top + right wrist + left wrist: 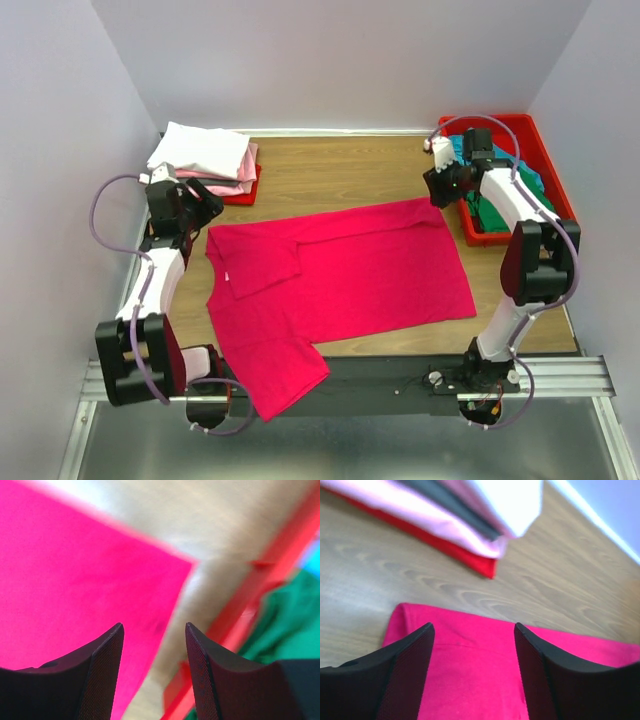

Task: Fold and stack the t-shirts
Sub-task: Fold the tshirt

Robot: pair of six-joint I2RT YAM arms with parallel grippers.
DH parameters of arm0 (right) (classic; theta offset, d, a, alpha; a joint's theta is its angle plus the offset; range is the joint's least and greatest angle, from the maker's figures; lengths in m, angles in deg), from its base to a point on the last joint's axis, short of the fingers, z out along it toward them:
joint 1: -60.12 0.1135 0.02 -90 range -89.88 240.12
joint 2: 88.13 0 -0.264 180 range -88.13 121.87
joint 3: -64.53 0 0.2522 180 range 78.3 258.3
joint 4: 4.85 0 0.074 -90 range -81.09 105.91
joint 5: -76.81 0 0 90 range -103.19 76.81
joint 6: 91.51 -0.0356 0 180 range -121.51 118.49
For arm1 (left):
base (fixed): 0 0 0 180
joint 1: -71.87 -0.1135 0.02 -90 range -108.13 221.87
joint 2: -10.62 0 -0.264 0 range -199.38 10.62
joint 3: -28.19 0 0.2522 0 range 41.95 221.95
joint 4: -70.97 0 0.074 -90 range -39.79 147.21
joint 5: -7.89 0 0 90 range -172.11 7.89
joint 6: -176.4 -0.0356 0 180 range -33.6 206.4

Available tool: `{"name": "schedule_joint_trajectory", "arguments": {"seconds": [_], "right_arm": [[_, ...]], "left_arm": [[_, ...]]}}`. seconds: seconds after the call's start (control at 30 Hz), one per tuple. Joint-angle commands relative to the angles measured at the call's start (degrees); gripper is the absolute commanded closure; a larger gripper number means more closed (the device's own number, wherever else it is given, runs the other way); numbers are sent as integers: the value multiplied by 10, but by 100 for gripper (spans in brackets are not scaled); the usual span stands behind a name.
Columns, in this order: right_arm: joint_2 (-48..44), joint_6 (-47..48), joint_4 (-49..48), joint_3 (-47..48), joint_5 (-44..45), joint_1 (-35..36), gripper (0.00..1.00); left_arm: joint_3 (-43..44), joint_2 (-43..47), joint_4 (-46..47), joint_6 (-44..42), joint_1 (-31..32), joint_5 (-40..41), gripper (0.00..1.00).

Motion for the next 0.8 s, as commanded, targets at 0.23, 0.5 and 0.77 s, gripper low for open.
{"name": "schedule_joint_trajectory", "arguments": {"seconds": [0.23,0.5,0.77], "right_arm": [[-3,-52,23,-55,-88,2,40],[139,-161,-13,90,24,3,41],[198,-159,-12,106,82,8,40]], "left_arm": [[-53,132,-40,-62,-4,-80,25],[-52,239,-57,-134,-4,-67,26],[-61,253,-60,-139,-4,-81,26]]}}
